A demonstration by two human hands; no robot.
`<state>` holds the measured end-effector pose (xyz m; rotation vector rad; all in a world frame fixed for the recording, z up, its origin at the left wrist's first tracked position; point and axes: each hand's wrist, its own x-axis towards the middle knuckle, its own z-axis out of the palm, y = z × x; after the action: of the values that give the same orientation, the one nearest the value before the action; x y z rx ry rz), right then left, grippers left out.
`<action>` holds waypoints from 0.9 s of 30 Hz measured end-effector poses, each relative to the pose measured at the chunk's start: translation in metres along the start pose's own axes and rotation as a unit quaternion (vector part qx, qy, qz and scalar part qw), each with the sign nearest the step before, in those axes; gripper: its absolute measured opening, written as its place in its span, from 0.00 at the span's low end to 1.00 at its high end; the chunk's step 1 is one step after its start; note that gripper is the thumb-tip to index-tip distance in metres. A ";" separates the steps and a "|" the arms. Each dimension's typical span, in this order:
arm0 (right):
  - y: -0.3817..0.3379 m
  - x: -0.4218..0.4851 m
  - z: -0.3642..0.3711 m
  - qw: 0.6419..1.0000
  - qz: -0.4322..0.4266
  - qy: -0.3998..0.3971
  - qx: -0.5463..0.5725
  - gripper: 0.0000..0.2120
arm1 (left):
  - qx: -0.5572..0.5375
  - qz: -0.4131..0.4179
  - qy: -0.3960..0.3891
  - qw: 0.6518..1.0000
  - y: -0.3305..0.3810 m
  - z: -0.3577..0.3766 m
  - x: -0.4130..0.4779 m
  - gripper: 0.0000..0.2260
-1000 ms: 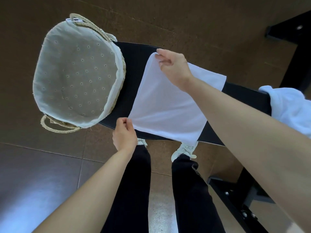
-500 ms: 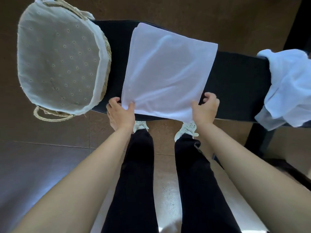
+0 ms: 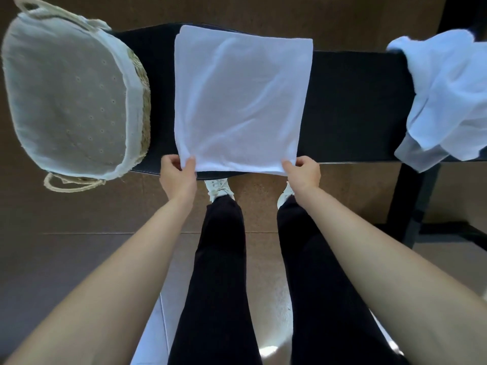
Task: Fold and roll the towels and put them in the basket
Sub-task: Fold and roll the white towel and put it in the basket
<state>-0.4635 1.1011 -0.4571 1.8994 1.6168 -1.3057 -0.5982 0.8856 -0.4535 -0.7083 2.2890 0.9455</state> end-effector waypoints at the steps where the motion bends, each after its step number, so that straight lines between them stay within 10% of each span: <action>1: 0.003 -0.001 -0.005 1.000 -0.002 -0.009 0.013 0.13 | -0.027 -0.004 -0.001 1.000 -0.001 -0.001 -0.006 0.10; 14: 0.037 -0.022 -0.075 0.991 0.001 -0.053 0.126 0.13 | 0.012 0.057 -0.100 0.993 -0.025 -0.034 -0.094 0.10; 27: -0.066 0.018 -0.095 0.934 0.064 -0.176 0.305 0.09 | -0.310 -0.260 -0.187 0.895 0.070 -0.041 -0.014 0.06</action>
<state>-0.4844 1.2017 -0.4013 1.8761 0.9536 -2.1184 -0.6458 0.9015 -0.3879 -1.2008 1.3396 1.3965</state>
